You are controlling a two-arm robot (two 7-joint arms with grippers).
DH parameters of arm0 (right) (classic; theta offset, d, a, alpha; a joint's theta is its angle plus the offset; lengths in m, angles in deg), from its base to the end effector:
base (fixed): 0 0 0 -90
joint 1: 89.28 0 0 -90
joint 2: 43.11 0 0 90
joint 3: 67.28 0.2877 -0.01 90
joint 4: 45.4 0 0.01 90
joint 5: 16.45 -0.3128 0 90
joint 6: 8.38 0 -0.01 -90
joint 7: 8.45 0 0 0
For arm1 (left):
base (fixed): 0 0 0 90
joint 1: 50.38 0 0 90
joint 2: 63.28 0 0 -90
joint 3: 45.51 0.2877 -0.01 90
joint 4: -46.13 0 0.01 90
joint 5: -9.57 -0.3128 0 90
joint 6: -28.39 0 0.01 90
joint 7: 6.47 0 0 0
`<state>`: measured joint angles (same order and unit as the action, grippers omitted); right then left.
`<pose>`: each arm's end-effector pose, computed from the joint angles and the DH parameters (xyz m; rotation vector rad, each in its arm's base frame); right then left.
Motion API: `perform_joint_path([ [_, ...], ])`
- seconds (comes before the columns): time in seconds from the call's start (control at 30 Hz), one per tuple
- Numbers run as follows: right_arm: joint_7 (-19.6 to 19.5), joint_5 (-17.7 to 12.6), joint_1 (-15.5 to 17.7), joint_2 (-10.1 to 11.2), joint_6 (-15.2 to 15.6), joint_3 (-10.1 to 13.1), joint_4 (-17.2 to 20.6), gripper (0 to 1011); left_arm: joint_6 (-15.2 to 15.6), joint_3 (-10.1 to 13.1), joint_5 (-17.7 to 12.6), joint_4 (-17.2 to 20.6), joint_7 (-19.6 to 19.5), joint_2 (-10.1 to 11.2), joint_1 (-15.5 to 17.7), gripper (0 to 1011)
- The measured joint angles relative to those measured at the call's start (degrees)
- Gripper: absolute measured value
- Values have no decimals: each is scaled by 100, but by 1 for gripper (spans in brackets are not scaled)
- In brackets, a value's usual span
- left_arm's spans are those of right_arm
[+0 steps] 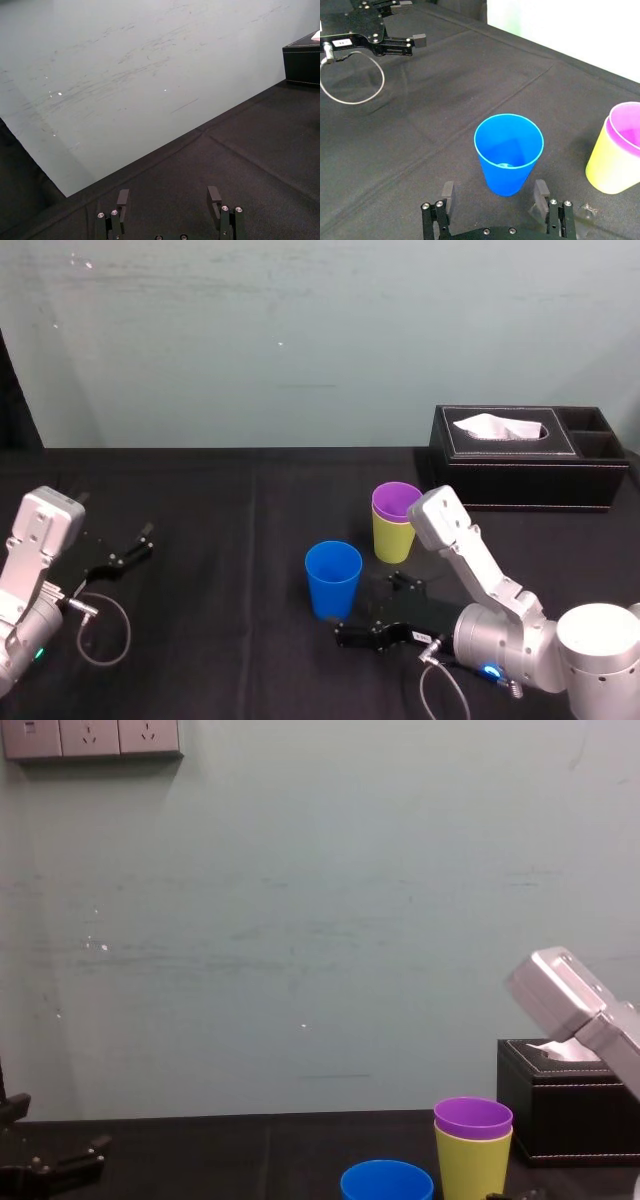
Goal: Stack the three plastic cups sequentially using one hand.
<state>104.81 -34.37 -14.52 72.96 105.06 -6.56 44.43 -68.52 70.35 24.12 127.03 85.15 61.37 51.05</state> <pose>0.3691 0.0139 -0.2555 -0.4330 0.1220 -0.7444 0.3615 0.0804 -0.3012 0.3045 -0.2851 1.2480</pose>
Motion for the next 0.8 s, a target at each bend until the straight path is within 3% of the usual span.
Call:
perform_joint_path([
  [0.8,-22,257,-45,-263,-99,32,-239,1002,0,0,0,0,0,0,0,1000],
])
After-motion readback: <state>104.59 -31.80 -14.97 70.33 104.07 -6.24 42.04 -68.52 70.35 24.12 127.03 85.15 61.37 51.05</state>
